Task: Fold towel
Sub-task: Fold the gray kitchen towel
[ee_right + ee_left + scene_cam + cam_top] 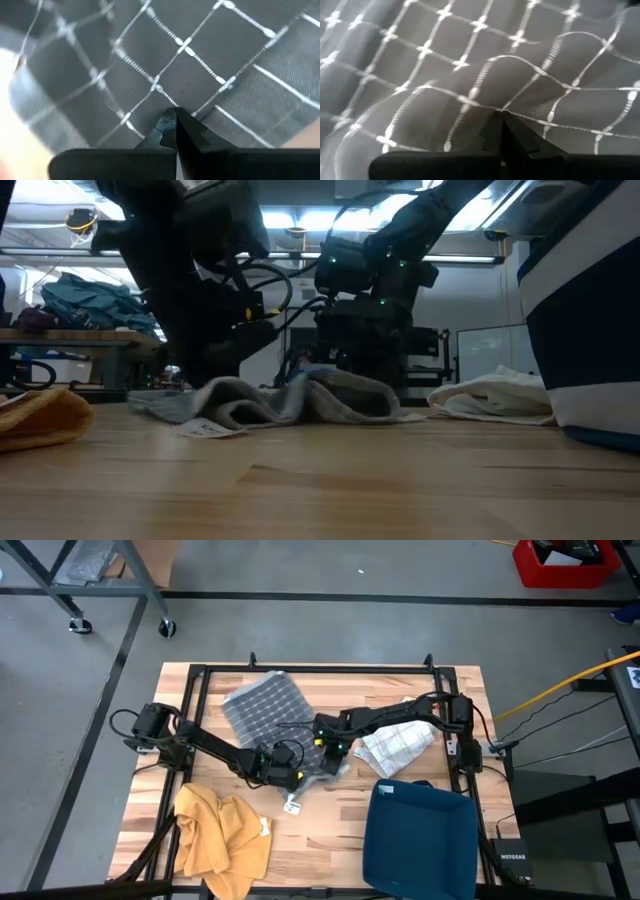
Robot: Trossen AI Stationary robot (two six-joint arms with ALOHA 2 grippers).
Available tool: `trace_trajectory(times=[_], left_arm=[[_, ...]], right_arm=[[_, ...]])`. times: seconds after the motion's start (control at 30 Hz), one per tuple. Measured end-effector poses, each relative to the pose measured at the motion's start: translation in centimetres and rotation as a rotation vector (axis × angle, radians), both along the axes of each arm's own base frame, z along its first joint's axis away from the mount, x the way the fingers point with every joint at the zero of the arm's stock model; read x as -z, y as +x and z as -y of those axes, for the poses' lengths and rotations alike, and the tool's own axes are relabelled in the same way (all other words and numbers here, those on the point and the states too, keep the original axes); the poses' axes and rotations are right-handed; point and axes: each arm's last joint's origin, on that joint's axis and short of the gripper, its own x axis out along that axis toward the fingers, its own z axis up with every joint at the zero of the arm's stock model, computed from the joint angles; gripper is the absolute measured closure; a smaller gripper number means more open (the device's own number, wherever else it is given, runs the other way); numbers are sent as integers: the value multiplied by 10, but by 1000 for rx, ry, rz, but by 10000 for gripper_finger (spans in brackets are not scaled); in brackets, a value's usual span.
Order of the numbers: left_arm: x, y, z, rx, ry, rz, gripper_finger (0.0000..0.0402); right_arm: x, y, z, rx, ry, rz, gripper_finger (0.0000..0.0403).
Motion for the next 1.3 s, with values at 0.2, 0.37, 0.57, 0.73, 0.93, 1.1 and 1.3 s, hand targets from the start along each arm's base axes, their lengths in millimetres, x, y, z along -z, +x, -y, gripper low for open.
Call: trace_trajectory(times=[0.2, 0.37, 0.57, 0.73, 0.93, 1.1, 1.3], left_arm=[[1, -7, 8, 132, 25, -113, 400], [-6, -12, 22, 173, 9, -97, 400], [-38, -25, 39, 165, 51, 56, 400], [-68, -38, 50, 293, 113, 121, 400], [-83, -51, 57, 398, 144, 114, 400], [-82, -52, 58, 412, 72, 95, 400], [-77, -58, 57, 460, -29, -8, 400]], right_arm=[[0, 4, -41, -73, 17, 10, 400], [-1, 8, -62, -96, -53, 69, 400], [-3, 17, -66, -103, -110, 174, 400], [-5, 21, -65, -123, -137, 217, 400], [-20, 32, -64, -140, -198, 278, 400], [-39, 43, -64, -214, -253, 332, 400], [-69, 45, -64, -329, -294, 244, 400]])
